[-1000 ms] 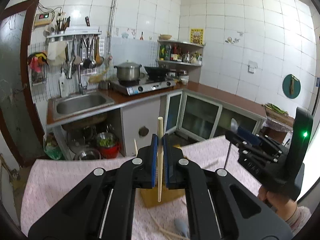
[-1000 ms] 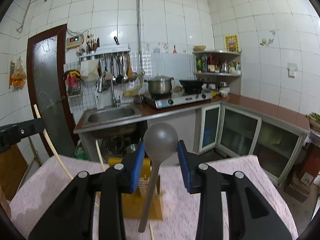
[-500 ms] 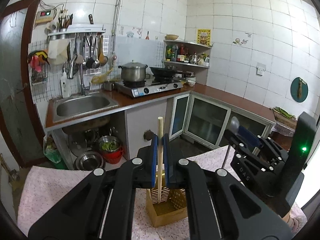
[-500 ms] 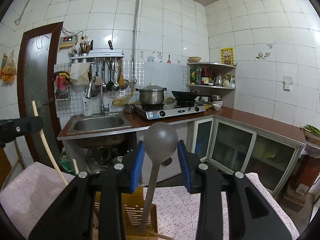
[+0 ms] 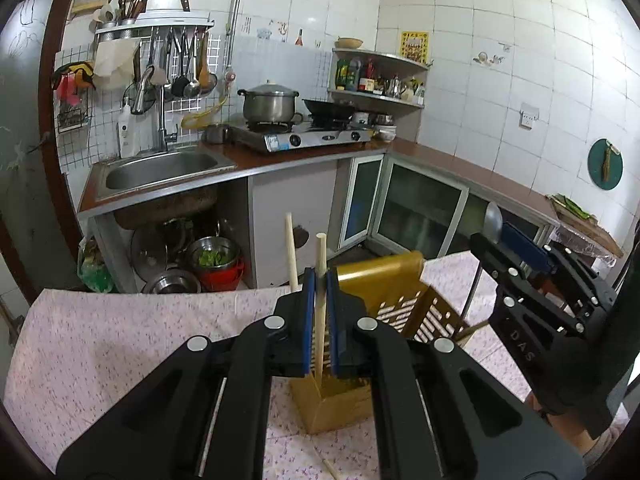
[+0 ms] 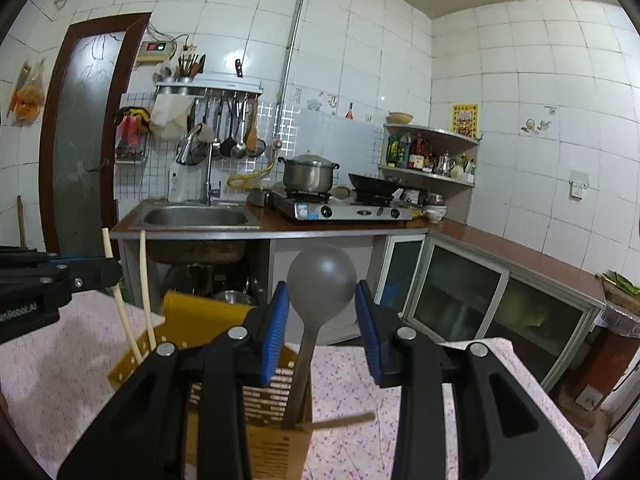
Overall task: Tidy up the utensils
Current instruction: 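Open both tools to release the chopstick and ladle in the holder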
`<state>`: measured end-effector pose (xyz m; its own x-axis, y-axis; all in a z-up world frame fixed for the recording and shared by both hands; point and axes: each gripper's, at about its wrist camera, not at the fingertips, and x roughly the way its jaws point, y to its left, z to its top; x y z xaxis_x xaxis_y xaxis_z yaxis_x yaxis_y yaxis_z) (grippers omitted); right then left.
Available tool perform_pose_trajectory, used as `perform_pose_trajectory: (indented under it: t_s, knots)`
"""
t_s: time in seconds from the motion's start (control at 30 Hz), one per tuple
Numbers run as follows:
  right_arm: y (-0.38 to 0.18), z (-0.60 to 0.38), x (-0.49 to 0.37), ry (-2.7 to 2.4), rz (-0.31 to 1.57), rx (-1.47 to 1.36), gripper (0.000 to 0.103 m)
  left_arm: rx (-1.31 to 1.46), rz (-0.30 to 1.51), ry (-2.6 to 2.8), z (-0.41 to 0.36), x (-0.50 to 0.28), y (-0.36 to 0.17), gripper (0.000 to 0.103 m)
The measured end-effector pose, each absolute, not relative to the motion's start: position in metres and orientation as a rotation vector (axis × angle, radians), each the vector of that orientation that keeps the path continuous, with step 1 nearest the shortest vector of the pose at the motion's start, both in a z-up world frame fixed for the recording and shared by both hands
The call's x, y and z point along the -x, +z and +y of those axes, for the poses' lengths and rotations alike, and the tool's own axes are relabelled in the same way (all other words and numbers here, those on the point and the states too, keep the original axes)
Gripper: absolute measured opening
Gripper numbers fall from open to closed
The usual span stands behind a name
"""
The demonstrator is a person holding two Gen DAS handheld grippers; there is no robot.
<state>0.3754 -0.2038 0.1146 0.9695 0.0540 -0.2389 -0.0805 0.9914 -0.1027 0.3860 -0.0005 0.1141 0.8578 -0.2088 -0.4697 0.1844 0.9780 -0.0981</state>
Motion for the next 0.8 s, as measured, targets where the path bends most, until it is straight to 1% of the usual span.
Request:
perform_pose_trajectory:
  t_s: [0.2, 0.3, 0.33, 0.37, 0.4, 0.43, 0.47, 0.5, 0.6, 0.67, 0.73, 0.8]
  knots:
    - [0.102, -0.198, -0.371, 0.049, 0.232, 0.167, 0.035, 0.040, 0.520, -0.200, -0.003, -0.383, 0.097, 0.004]
    - [0.104, -0.198, -0.371, 0.065, 0.264, 0.177, 0.036, 0.047, 0.531, -0.184, -0.001, -0.382, 0.094, 0.005]
    - [0.106, -0.199, -0.371, 0.076, 0.273, 0.173, 0.039, 0.054, 0.540, -0.185, 0.000, -0.382, 0.095, 0.005]
    - [0.109, -0.200, -0.369, 0.084, 0.279, 0.170, 0.047, 0.073, 0.551, -0.188, 0.004, -0.381, 0.098, 0.008]
    - [0.113, -0.200, -0.367, 0.086, 0.282, 0.168, 0.053, 0.085, 0.558, -0.188, 0.006, -0.380, 0.101, 0.020]
    - [0.115, -0.201, -0.365, 0.086, 0.283, 0.168, 0.060, 0.093, 0.562, -0.184, 0.009, -0.377, 0.105, 0.041]
    - [0.119, -0.201, -0.362, 0.090, 0.288, 0.164, 0.061, 0.097, 0.556, -0.171, 0.011, -0.373, 0.109, 0.049]
    - [0.123, -0.203, -0.360, 0.096, 0.295, 0.156, 0.061, 0.098, 0.549, -0.159, 0.011, -0.370, 0.113, 0.055]
    - [0.131, -0.213, -0.353, 0.099, 0.326, 0.120, 0.061, 0.103, 0.579, -0.133, 0.016, -0.360, 0.123, 0.056]
    - [0.132, -0.220, -0.347, 0.102, 0.349, 0.095, 0.061, 0.110, 0.604, -0.127, 0.020, -0.352, 0.125, 0.063]
    - [0.129, -0.230, -0.338, 0.101, 0.382, 0.068, 0.061, 0.095, 0.604, -0.103, 0.023, -0.339, 0.125, 0.076]
    - [0.121, -0.239, -0.331, 0.091, 0.415, 0.046, 0.061, 0.090, 0.602, -0.093, 0.026, -0.328, 0.122, 0.082]
